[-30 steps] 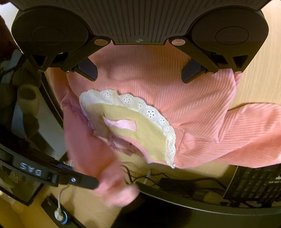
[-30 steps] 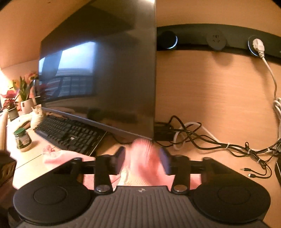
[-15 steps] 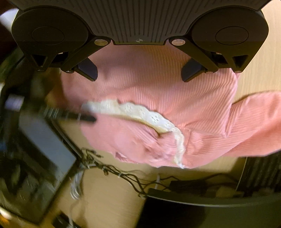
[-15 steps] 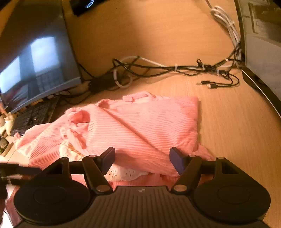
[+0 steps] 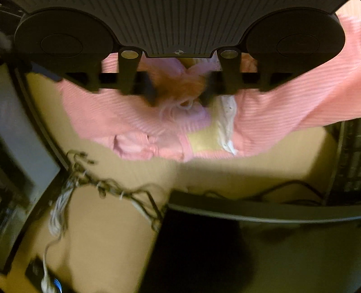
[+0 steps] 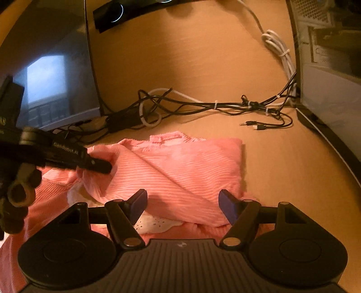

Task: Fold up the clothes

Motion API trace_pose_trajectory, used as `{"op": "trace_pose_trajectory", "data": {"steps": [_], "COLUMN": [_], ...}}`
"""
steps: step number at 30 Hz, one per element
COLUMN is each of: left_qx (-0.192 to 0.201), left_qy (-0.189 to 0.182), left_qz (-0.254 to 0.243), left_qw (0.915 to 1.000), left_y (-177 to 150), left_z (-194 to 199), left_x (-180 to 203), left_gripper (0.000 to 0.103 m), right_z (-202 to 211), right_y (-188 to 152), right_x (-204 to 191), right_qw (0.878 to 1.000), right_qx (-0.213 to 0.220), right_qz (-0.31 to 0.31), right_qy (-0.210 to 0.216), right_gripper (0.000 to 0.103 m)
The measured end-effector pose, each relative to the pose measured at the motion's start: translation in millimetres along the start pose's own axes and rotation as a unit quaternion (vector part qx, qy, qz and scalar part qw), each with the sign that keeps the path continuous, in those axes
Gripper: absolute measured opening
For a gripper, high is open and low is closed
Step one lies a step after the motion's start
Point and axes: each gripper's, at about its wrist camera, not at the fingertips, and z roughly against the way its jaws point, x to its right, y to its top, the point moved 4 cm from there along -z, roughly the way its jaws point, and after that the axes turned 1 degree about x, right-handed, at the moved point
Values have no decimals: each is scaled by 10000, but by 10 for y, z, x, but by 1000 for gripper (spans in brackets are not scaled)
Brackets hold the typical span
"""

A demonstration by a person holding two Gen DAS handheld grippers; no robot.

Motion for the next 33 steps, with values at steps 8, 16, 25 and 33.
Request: {"op": "trace_pose_trajectory", "data": {"steps": [8, 16, 25, 33], "left_qx": [1103, 93, 124, 572], "left_qy": [-416, -122, -513, -543], "left_qz": [-1140, 23, 413, -164], "left_qw": [9865, 9999, 9978, 9968], "left_y": [237, -202, -19, 114], "left_z": [494, 263, 181, 109], "left_x": [302, -473, -437, -275], "left_gripper": [21, 59, 82, 24], "right_z": [83, 96, -600, -613], "right_y": [101, 598, 691, 250], "right_x": [44, 291, 263, -97], "right_qw": [9993, 9986, 9969, 9886], "right_qx": [185, 74, -687, -452], "right_qz": [44, 127, -345, 1060], "right_qy": [-328, -504, -134, -971], "right_gripper": [73, 74, 33, 42]}}
